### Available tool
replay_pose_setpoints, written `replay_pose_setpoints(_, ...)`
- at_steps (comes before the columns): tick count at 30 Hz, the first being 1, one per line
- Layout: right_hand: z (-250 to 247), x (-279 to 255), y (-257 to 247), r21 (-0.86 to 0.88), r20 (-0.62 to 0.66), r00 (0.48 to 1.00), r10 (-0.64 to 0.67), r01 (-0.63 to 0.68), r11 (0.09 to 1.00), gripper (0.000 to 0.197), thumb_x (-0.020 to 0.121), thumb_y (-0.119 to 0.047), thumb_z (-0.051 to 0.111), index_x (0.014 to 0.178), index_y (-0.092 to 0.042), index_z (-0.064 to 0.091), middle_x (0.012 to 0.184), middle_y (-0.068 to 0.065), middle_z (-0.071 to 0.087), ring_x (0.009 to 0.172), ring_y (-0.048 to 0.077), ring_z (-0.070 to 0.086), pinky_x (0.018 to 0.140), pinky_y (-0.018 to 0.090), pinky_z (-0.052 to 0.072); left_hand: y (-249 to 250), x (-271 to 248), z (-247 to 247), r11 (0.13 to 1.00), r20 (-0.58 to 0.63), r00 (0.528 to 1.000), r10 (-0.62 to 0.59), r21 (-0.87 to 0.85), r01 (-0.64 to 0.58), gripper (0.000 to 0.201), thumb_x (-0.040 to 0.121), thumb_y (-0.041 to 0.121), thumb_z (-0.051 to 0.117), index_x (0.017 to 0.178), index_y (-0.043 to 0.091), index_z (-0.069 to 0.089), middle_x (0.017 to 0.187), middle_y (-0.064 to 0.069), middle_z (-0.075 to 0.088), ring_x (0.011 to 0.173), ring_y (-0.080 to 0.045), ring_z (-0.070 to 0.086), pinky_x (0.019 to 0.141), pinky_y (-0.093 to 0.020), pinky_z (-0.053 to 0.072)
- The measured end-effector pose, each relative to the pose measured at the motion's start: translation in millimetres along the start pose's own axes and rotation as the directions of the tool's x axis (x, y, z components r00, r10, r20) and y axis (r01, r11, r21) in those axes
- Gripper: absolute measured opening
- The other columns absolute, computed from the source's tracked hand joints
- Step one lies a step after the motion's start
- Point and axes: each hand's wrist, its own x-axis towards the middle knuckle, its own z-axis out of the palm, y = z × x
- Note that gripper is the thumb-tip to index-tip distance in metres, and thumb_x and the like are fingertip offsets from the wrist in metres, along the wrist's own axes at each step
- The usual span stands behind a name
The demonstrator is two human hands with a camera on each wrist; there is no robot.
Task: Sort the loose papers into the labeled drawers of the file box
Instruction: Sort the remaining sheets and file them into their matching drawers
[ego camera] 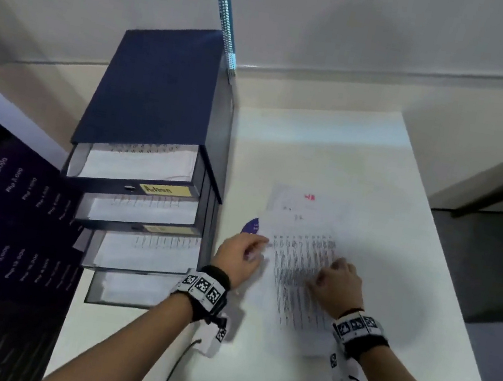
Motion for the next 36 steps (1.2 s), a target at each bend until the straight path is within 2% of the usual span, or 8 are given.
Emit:
replay_pose_setpoints(5,-2,2,41,0.425,-0.007,0.913,0.408,-0.367,0.827,0.098,0.057,-0.05,0.09,0.134,-0.009,0.047,0.124,0.021,0.05,0.111,0.039,0.052,0.095,0.046,0.047,-35,30,61,0.915,0.019,0.924,-0.381,0.15,0.375,0.044,0.085,0.016,0.063,0.129,0.011,0.057,0.124,-0.011,0.053,0.114,-0.03,0.055,0.1,-0.035,0.045)
replay_pose_setpoints(10,1,13,50,0.53,0.058,0.918,0.393,-0.362,0.767,0.048,0.071,-0.037,0.085,0.092,0.003,0.069,0.086,0.016,0.07,0.079,0.028,0.065,0.074,0.037,0.054,-17,39,72,0.873,-0.081,0.874,-0.479,-0.145,0.465,0.013,0.085,0.018,0.066,0.099,0.019,0.066,0.09,-0.002,0.068,0.084,-0.022,0.063,0.077,-0.022,0.047)
replay_pose_setpoints(13,7,13,53,0.59,0.053,0.914,0.402,-0.354,0.726,0.048,0.079,-0.033,0.079,0.056,-0.01,0.043,0.057,0.002,0.04,0.052,0.016,0.036,0.051,0.027,0.029,-16,44,68,0.835,-0.102,0.862,-0.496,-0.329,0.442,0.028,0.077,0.021,0.08,0.101,0.021,0.065,0.086,-0.001,0.069,0.081,-0.02,0.065,0.076,-0.024,0.049)
replay_pose_setpoints(17,13,15,71,0.671,0.015,0.83,0.557,-0.422,0.61,0.032,0.088,-0.021,0.065,0.069,0.0,0.051,0.065,0.014,0.053,0.064,0.029,0.055,0.059,0.035,0.04,-29,44,61,0.814,-0.03,0.868,-0.495,-0.366,0.451,0.04,0.062,0.021,0.093,0.095,0.019,0.071,0.072,0.0,0.071,0.067,-0.016,0.067,0.065,-0.023,0.054)
replay_pose_setpoints(23,9,4,70,0.656,-0.024,0.853,0.522,-0.381,0.652,0.03,0.086,-0.015,0.064,0.109,0.005,0.063,0.104,0.022,0.068,0.09,0.037,0.064,0.078,0.038,0.05,-49,39,45,0.839,0.386,0.791,-0.474,-0.074,0.539,0.074,0.055,-0.006,0.083,0.125,0.006,0.062,0.086,0.003,0.069,0.082,-0.018,0.064,0.089,-0.037,0.056)
replay_pose_setpoints(26,11,1,58,0.604,-0.022,0.879,0.476,-0.368,0.707,0.037,0.082,-0.019,0.069,0.11,0.004,0.062,0.103,0.019,0.064,0.095,0.035,0.061,0.082,0.039,0.051,-40,32,48,0.866,0.245,0.861,-0.446,-0.125,0.485,0.084,0.057,-0.006,0.083,0.129,0.025,0.053,0.108,-0.003,0.068,0.1,-0.023,0.066,0.088,-0.034,0.056)
replay_pose_setpoints(31,6,-2,40,0.591,0.008,0.921,0.39,-0.319,0.741,0.03,0.074,-0.016,0.077,0.084,-0.01,0.05,0.086,0.006,0.055,0.081,0.026,0.052,0.07,0.029,0.04,-31,28,50,0.92,-0.079,0.918,-0.389,-0.081,0.383,0.018,0.075,0.023,0.083,0.084,0.015,0.07,0.072,0.0,0.066,0.068,-0.021,0.06,0.065,-0.026,0.05)
replay_pose_setpoints(36,3,-2,33,0.598,0.079,0.934,0.348,-0.324,0.733,0.04,0.071,-0.014,0.082,0.072,-0.018,0.043,0.073,-0.002,0.051,0.066,0.015,0.049,0.054,0.02,0.035,-22,27,51,0.924,-0.166,0.909,-0.382,-0.043,0.381,0.033,0.1,0.018,0.051,0.131,0.011,0.059,0.111,-0.019,0.067,0.09,-0.03,0.066,0.081,-0.024,0.046)
